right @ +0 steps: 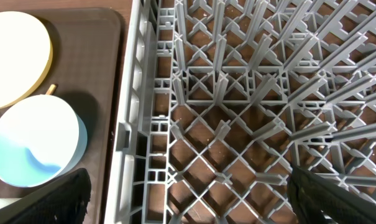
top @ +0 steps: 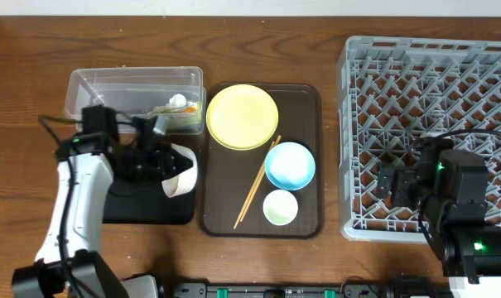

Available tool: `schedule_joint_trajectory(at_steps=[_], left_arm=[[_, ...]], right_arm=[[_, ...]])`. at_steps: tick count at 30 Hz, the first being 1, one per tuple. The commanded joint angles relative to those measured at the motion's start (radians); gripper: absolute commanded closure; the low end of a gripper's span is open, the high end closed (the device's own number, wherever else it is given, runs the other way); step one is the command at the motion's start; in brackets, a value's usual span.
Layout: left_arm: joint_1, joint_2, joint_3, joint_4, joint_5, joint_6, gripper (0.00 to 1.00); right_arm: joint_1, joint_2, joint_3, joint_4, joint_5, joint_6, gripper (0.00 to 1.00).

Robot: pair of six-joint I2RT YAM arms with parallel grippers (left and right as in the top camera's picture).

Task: Sort waste into correct bins and load items into the dishwasher rack
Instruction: 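Tip the pink bowl over the black tray to dump the rice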

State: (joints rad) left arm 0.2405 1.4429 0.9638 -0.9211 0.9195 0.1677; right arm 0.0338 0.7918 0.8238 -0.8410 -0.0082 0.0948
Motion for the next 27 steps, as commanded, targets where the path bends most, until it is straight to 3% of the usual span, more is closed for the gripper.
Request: schedule_joint_trajectory(at_steps=[1,10,19,27], left_arm=[[0.078,0.025,-0.029,-0.006,0.220,0.068,0.94],[0.273,0.160,-0.069,-0.018,0.470,0.066,0.94],[0.338,0.265,-0.070,-0.063,0.650,0.042,0.94],[0.339,0.269,-0.070,-0.067,0.653,-0.091,0.94]], right_arm=[[-0.006,-0.002,0.018,-0.001,-0.004,0.005,0.01],[-0.006,-0.002,0.018,-0.002,-0.004,0.005,0.01],[-0.006,-0.002,0.018,-0.002,-0.004,0.005,0.01],[-0.006,-0.002,0.018,-0.002,-0.004,0.005,0.01]])
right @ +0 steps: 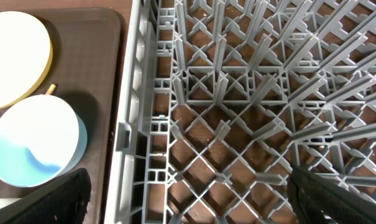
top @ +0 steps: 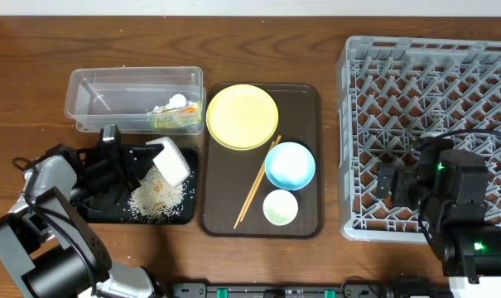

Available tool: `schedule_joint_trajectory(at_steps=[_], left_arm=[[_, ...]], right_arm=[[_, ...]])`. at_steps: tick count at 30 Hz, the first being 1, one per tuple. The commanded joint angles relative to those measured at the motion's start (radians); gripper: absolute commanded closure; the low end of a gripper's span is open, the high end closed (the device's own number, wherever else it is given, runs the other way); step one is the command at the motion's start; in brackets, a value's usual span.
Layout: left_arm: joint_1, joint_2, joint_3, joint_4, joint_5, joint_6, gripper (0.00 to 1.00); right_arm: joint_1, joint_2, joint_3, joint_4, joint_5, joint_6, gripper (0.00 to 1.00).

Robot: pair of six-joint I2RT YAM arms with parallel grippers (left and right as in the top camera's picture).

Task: Sort waste into correct bins and load items into the dishwasher rack
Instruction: 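Tip the pink bowl over the black tray to dump the rice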

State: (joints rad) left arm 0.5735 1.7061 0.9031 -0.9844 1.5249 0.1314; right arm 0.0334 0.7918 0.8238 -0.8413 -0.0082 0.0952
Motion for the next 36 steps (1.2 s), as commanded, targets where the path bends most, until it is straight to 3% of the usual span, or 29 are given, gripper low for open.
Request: schedule_joint_trajectory(at_steps=[1,12,25,29,36], left_arm=[[0.006,0.005,-0.010,-0.003,0.048,-0.072,0.94],[0.006,0.005,-0.009,-0.002,0.048,-0.310,0.94],[0.006,0.005,-0.009,-0.006,0.048,-0.337,0.94],[0.006,0.005,-0.009,0.004,0.048,-0.320,0.94],[0.006,0.005,-0.009,0.143,0.048,-0.069,0.94]], right_arm=[[-0.006,-0.002,0.018,-0.001,-0.004,0.005,0.01],[-0.006,-0.002,0.018,-0.001,-0.004,0.005,0.01],[-0.006,-0.002,0.018,-0.002,-0.004,0.005,0.01],[-0.006,-0.002,0.018,-0.002,-0.004,0.005,0.01],[-0.006,-0.002,0.018,-0.005,-0.004,0.005,0.01]])
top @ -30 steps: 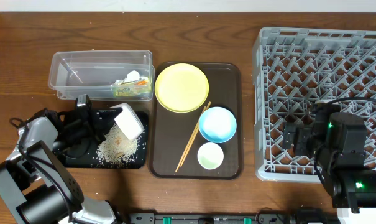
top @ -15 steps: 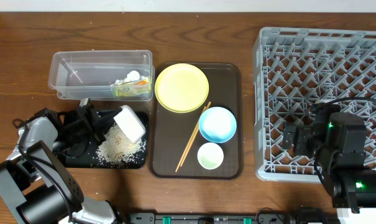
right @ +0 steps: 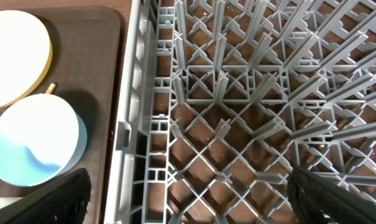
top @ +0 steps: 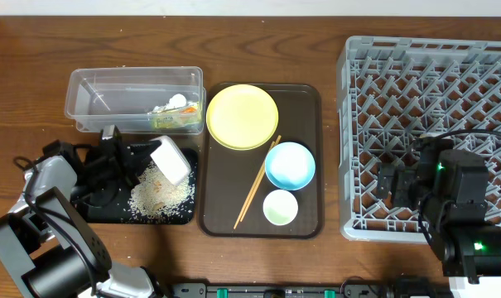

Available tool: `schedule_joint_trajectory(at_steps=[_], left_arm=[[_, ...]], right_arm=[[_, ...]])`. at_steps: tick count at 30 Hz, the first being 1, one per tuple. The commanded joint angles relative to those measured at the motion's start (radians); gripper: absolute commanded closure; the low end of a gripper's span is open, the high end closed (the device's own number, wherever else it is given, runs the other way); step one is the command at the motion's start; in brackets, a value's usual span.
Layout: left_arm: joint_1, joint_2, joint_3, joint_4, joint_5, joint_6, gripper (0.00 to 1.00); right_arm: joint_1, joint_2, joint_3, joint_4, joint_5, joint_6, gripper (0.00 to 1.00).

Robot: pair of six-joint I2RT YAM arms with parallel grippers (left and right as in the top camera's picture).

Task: Sort waste into correct bins and load items into the dishwasher rack
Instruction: 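Tip the pink bowl over the black tray to dump the rice, then return the emptied pink bowl to the brown tray with the left gripper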

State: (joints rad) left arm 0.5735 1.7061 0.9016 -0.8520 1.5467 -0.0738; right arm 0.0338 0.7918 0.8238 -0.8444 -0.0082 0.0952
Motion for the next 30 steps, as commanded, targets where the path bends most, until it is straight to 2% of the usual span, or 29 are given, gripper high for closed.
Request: schedule_joint_trajectory(at_steps=[1,6,10,13,18,22,25,30], left_arm=[[0.006,0.005,-0.008,0.023,0.026,0.167,0.94],[0.006,0.005,-0.008,0.031,0.024,0.181,0.94],[0.006,0.005,-0.008,0.020,0.025,-0.027,0.94],[0.006,0.005,-0.008,0.020,0.025,-0.113,0.94],[-0.003,-0.008,-0.008,0.020,0.025,-0.049,0.94],[-0.052,-0.093,-0.008,0.026,0.023,0.040,0.94],[-0.117,-0.173,-0.006,0.053,-0.068,0.043,0.94],[-0.294,-0.294,0.003,0.070,-0.376,0.023,0.94]], right_arm=[[-0.006,-0.002,0.018,-0.002,-0.004,0.005,0.01],[-0.006,-0.002,0.018,-0.002,-0.004,0.005,0.01],[-0.006,-0.002,0.018,-0.002,-0.004,0.005,0.01],[-0.006,-0.002,0.018,-0.006,-0.004,0.005,0.01],[-0.006,-0.002,0.018,-0.009,-0.004,0.005,0.01],[-0.006,-0.002,0.018,-0.008,-0.004,0.005,0.01],[-0.006,-0.002,0.018,-0.008,-0.004,0.005,0.01],[-0.006,-0.002,0.018,-0.009,-0.004,0.005,0.01]])
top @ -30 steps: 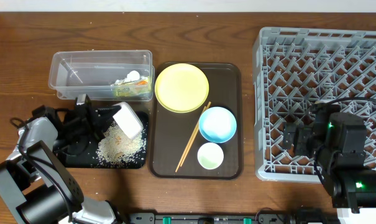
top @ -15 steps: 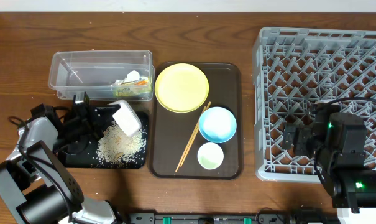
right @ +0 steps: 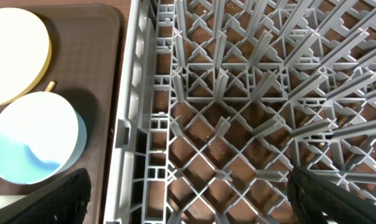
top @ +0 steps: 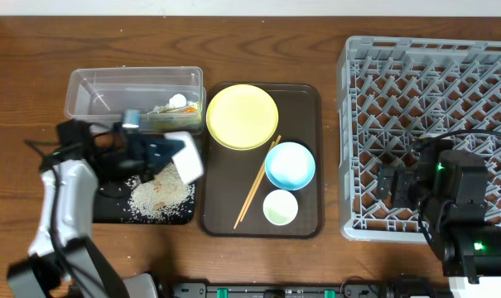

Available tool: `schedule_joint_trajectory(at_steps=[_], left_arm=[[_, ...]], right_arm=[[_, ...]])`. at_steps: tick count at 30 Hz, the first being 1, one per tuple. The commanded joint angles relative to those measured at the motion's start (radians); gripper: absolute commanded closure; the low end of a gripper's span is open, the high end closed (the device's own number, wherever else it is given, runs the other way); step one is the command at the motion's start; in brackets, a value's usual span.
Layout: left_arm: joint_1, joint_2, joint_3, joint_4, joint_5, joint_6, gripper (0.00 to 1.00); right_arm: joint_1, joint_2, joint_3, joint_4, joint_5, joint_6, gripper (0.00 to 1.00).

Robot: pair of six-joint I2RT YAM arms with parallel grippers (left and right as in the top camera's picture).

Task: Sort waste into correct bins and load items into the dishwasher rack
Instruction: 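Return the emptied pink bowl to the brown tray with the left gripper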

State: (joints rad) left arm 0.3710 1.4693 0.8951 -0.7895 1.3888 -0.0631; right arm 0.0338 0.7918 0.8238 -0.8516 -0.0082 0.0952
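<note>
My left gripper (top: pixel 166 152) is shut on a white square container (top: pixel 186 157), held tilted over the right edge of the black bin (top: pixel 118 213). A heap of rice (top: pixel 160 194) lies in that bin. On the brown tray (top: pixel 304 228) are a yellow plate (top: pixel 242 117), a blue bowl (top: pixel 290 165), a small white cup (top: pixel 280 207) and chopsticks (top: pixel 257 182). My right gripper (right: pixel 188 205) stands open over the near-left part of the grey dishwasher rack (right: pixel 237 93), holding nothing. The blue bowl (right: pixel 32 140) and yellow plate (right: pixel 13 56) show at its left.
A clear plastic bin (top: pixel 134 98) with some food scraps stands behind the black bin. The rack (top: pixel 432 99) fills the right side of the wooden table (top: pixel 26 66). Upright rack tines rise in front of the right gripper.
The left arm has swung in from the far left. The white container now sits a little further right, at the black bin's right edge. The right arm has not moved.
At first the left gripper held the white container tipped over the black bin, the arm covering the bin. Then rice lay in the bin, with the container still held above it. Now the container is nearer the tray. The right gripper stayed open over the rack throughout.
</note>
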Motion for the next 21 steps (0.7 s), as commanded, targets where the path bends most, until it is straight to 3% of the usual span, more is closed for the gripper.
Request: schedule_joint_trajectory(at_steps=[1,11,16,21], left_arm=[[-0.131,-0.073,0.010,0.017,-0.278,0.000,0.94],[-0.576,-0.094,0.010,0.143,-0.760,-0.066,0.94],[-0.737,-0.078,0.010,0.187,-0.970,-0.102,0.94],[-0.826,-0.042,0.010,0.202,-1.043,-0.119,0.93]], right_arm=[[-0.006,-0.002,0.018,-0.002,-0.004,0.005,0.01],[-0.006,-0.002,0.018,-0.002,-0.004,0.005,0.01],[-0.006,-0.002,0.018,-0.002,-0.004,0.005,0.01],[-0.006,-0.002,0.018,-0.002,-0.004,0.005,0.01]])
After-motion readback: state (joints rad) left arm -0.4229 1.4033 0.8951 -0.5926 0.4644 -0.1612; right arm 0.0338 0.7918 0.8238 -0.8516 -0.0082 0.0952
